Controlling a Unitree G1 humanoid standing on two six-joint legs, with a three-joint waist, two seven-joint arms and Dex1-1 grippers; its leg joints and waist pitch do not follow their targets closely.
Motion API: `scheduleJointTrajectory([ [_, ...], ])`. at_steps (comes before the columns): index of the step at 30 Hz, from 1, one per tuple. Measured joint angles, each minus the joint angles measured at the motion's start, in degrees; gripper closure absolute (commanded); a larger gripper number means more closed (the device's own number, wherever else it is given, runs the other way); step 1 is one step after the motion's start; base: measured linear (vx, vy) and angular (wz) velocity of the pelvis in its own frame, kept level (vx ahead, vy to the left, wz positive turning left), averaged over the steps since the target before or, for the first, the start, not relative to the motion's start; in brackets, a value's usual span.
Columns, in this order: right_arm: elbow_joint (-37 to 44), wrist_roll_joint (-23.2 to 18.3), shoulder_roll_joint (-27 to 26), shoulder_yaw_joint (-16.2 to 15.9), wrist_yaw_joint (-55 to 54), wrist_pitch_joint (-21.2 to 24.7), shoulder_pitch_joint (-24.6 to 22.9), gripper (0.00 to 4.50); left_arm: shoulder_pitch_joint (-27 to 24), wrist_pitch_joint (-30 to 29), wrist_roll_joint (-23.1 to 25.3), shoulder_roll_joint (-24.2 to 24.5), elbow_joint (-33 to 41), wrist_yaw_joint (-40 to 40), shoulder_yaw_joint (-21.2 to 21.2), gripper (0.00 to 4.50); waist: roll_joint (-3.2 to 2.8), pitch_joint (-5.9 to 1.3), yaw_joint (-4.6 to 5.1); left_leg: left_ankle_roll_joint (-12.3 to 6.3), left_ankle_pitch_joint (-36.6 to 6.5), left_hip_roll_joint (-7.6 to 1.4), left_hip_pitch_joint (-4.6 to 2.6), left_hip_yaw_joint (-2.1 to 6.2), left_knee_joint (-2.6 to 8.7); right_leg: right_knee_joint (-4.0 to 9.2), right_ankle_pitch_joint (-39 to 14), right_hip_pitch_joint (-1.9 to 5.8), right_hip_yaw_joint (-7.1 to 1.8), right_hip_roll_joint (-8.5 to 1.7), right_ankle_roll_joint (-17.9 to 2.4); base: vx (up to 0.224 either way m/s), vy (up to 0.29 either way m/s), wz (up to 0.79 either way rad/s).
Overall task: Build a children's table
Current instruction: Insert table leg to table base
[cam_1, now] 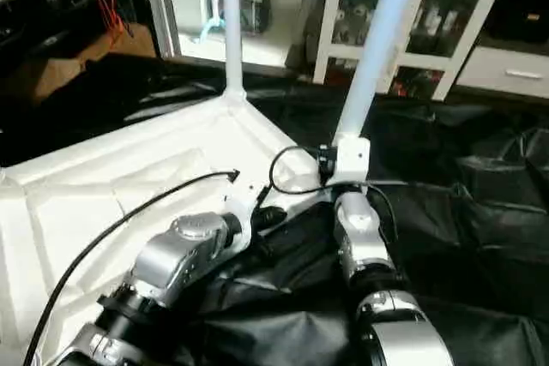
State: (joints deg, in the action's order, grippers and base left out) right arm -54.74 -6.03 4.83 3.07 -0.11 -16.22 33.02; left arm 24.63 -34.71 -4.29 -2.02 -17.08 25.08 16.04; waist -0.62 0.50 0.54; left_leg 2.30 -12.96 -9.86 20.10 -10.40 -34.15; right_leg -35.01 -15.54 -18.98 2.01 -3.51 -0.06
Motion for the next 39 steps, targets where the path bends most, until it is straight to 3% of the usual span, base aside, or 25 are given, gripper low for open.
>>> scheduleJointTrajectory([
  [7, 0.0, -0.3, -0.9, 1.6, 0.5, 0.0, 0.3, 2.55, 0.0, -0.4, -0.1, 1.2, 0.8, 0.2, 0.2, 4.5, 0.03, -0.02, 0.32, 0.01, 0.0, -0.01, 0.01, 0.04, 0.26, 0.08, -0.1, -0.05, 0.08, 0.01, 0.1, 0.0, 0.0, 0.0],
  [9, 0.2, -2.3, -1.1, 3.0, 5.7, -0.1, 0.2, 2.55, -0.1, 0.2, -0.4, 3.8, 1.8, 3.2, 0.9, 4.5, 0.18, 0.06, 0.73, 0.01, 0.0, -0.02, 0.08, 0.06, 0.39, 0.07, -0.1, -0.19, 0.08, 0.06, 0.2, 0.0, 0.0, 0.0],
  [13, 4.1, -9.1, -0.2, 3.7, 24.4, 1.1, -3.2, 2.55, -2.0, 4.5, -0.5, 14.3, 6.2, 13.3, 2.6, 4.5, 0.31, 0.08, 1.38, 0.09, 0.1, -0.19, 0.71, 0.48, 0.76, 0.06, -0.2, -0.31, 0.28, 0.4, 0.1, 0.0, 0.0, 0.0],
  [16, 7.9, -13.2, 2.5, 2.9, 39.9, 5.9, -4.9, 2.55, -2.8, 8.9, -0.6, 21.8, 8.0, 21.5, 2.3, 4.5, 0.22, -0.01, 1.75, 0.03, 0.4, -0.37, 1.01, 0.5, 0.71, 0.02, -0.2, -0.74, 0.32, 0.56, 0.0, 0.0, 0.0, 0.0],
  [19, 12.0, -16.5, 9.2, -1.1, 59.5, 13.4, -7.1, 2.55, -4.8, 11.5, -2.9, 29.7, 11.4, 31.8, 3.0, 4.5, 0.24, -0.01, 1.76, -0.39, 0.2, -0.34, 1.1, 0.51, 0.61, 0.08, -0.3, -0.83, 0.41, 0.54, -0.1, 0.071, 0.01, 0.01],
  [21, 12.5, -16.6, 12.7, -3.8, 69.4, 14.8, -7.2, 2.55, -4.9, 12.1, -4.1, 31.6, 11.2, 36.0, 3.0, 4.5, 0.3, -0.02, 1.04, -0.47, 0.1, -0.32, 1.11, 0.5, 0.57, 0.08, -0.3, -0.83, 0.45, 0.5, -0.1, 0.0, 0.0, 0.0],
  [25, 11.8, -14.3, 16.6, -7.8, 80.4, 12.9, -5.9, 2.55, -4.9, 13.4, -5.6, 32.3, 9.6, 39.4, 3.3, 4.5, 0.3, -0.01, -0.46, -0.48, 0.1, -0.29, 1.06, 0.45, 0.52, 0.01, -0.6, -0.75, 0.44, 0.43, -0.6, 0.0, 0.0, 0.0],
  [27, 10.3, -13.7, 16.8, -8.2, 81.6, 10.8, -5.8, 2.55, -4.8, 13.9, -5.6, 32.3, 9.1, 39.5, 3.8, 4.5, 0.63, -0.22, -0.94, -0.47, 0.1, -0.32, 0.96, 0.44, 0.53, -0.07, -0.6, -0.7, 0.46, 0.43, -0.6, 0.0, 0.0, 0.0],
  [35, 9.3, -13.7, 16.1, -8.5, 80.1, 5.7, -6.8, 2.55, -4.8, 14.7, -5.4, 32.2, 8.4, 39.5, 4.0, 4.5, 0.98, -0.47, -1.0, -0.45, 0.1, -0.34, 0.82, 0.43, 0.53, -0.14, -0.6, -0.57, 0.47, 0.43, -0.7, 0.0, 0.0, 0.0],
  [39, 8.9, -13.9, 14.5, -7.4, 78.3, 0.6, -8.7, 2.55, -4.8, 14.9, -5.0, 32.4, 8.2, 39.4, 4.0, 4.5, 1.07, -0.55, -0.85, -0.42, 0.2, -0.39, 0.75, 0.43, 0.54, -0.26, -0.6, -0.56, 0.49, 0.45, -0.7, 0.0, 0.0, 0.0],
])
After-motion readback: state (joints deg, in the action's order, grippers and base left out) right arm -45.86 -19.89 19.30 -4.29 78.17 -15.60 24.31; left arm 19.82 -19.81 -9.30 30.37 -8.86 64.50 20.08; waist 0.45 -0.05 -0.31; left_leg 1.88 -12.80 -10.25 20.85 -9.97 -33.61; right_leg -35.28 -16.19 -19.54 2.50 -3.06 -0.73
